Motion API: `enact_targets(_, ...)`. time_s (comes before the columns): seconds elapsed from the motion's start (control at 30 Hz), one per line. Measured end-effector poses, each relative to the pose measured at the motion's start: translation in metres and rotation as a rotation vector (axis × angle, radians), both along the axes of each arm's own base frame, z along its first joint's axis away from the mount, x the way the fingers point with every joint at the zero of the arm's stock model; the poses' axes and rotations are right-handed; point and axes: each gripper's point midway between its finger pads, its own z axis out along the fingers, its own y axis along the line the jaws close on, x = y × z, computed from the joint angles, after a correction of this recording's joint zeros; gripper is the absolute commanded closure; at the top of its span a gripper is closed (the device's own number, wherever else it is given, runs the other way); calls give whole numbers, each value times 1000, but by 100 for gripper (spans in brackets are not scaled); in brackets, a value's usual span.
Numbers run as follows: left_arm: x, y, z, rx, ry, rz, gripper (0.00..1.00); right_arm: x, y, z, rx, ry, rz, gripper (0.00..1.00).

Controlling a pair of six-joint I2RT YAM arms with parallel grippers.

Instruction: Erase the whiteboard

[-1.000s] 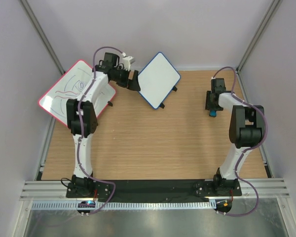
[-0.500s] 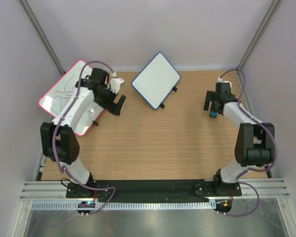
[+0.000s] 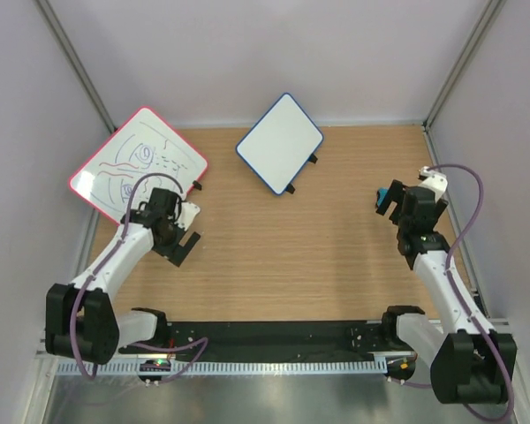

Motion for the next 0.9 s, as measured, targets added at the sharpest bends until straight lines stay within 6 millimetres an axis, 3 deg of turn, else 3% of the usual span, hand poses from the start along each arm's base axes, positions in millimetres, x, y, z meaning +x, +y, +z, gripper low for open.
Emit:
enact_targets(0.13,-8,14,-21,49,-65,47,0,-18,-2,-5,21,-46,-34,1)
enact_targets(0.27,-11,23,-36,75,-134,111,0,-23,-3,-6,35,-76,-61,1)
enact_targets(0.5,12,24,-19,46,-295,205,0,-21,-4,-6,68,-93,-98,1)
enact_targets(0.9,17,24,-13,29,-337,250,0,-21,-9,-9,93,-100,-155,1)
